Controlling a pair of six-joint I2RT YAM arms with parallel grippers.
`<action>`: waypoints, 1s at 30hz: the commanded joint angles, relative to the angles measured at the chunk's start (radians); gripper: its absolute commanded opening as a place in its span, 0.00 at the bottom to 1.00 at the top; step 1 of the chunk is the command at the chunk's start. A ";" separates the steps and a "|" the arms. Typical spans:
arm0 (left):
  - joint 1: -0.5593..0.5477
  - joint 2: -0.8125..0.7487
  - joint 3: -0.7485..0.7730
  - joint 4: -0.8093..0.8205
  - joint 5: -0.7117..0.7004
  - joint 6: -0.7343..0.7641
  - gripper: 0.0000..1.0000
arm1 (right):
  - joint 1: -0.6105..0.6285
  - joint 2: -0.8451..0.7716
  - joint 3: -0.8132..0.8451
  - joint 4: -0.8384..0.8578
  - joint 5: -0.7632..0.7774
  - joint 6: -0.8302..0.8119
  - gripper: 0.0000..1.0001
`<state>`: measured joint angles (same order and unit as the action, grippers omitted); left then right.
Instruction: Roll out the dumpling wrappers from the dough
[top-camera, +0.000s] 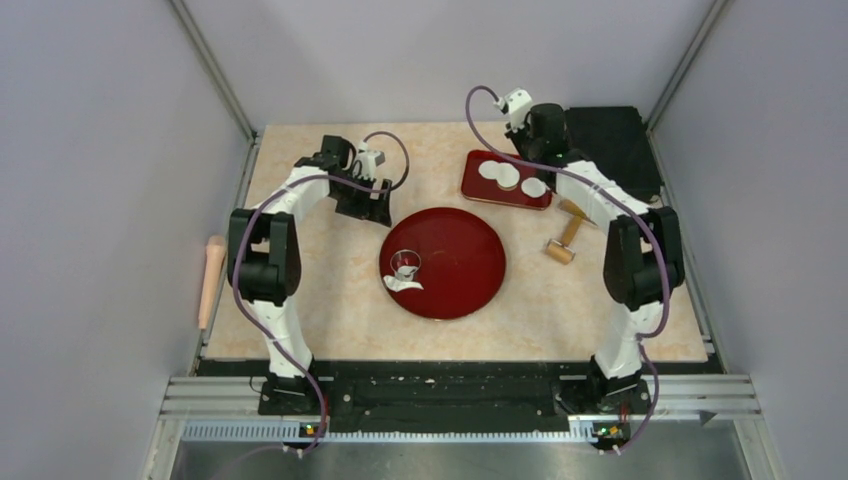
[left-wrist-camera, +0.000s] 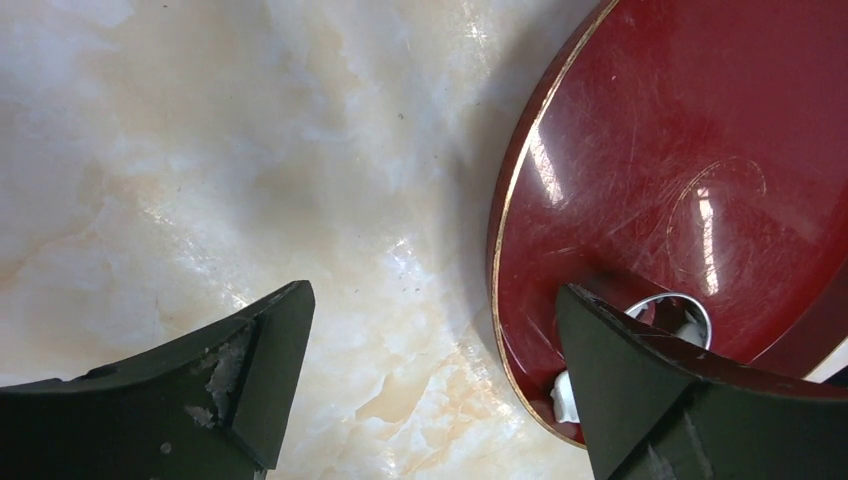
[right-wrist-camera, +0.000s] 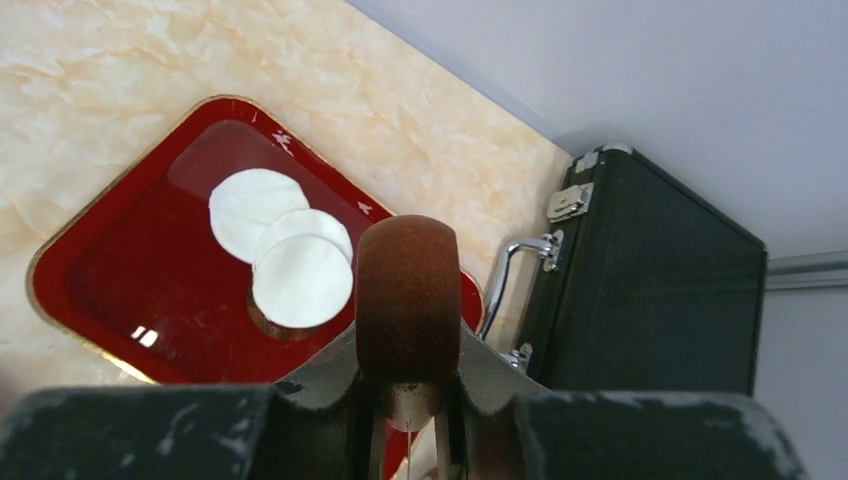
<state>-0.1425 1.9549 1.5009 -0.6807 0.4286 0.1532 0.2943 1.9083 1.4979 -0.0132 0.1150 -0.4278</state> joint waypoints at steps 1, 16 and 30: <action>0.009 -0.098 0.049 -0.023 0.001 0.038 0.99 | 0.008 -0.226 0.094 -0.136 -0.038 -0.032 0.00; 0.099 -0.494 -0.186 -0.144 -0.010 0.112 0.99 | 0.012 -1.132 -0.777 -0.277 -0.053 -0.393 0.00; 0.135 -0.675 -0.401 -0.116 -0.052 0.168 0.99 | 0.012 -1.443 -1.156 -0.236 -0.230 -0.365 0.36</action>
<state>-0.0208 1.3342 1.0988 -0.8417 0.3740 0.2924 0.2985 0.5442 0.3317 -0.2123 0.0391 -0.8181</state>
